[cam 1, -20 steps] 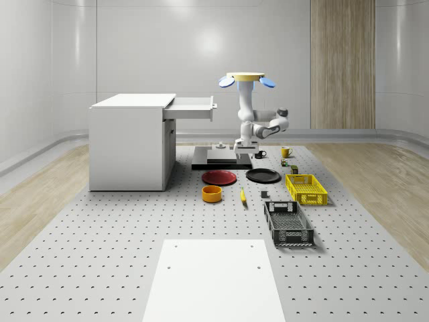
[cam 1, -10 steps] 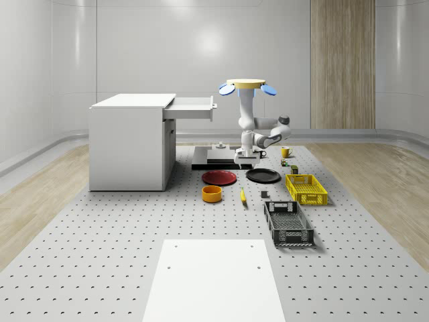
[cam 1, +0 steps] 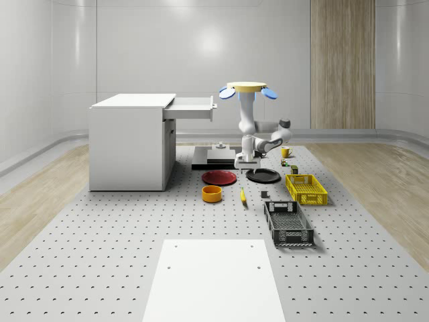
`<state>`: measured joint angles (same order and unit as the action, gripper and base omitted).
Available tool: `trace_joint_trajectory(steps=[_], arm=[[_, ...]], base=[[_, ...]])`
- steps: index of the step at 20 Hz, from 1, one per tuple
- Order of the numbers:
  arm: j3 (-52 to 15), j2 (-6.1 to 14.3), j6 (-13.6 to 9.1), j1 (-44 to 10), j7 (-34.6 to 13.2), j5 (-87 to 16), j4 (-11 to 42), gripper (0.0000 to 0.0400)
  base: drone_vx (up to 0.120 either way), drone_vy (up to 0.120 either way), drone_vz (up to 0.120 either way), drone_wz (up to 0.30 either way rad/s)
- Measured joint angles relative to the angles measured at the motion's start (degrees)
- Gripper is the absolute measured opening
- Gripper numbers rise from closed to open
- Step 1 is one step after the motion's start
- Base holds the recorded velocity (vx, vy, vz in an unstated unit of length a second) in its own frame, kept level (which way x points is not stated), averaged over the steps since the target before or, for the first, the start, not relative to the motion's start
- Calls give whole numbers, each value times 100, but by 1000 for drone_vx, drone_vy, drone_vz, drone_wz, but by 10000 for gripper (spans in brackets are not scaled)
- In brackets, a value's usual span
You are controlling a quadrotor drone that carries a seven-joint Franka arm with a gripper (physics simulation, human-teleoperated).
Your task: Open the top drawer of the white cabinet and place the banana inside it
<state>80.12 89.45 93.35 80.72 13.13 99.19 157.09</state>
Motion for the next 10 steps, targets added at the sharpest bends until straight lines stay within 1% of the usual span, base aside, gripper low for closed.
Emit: trace_joint_trajectory(steps=[10], arm=[[1,50,46,9,6,-21,-2,400]], base=[[0,0,-120,0]])
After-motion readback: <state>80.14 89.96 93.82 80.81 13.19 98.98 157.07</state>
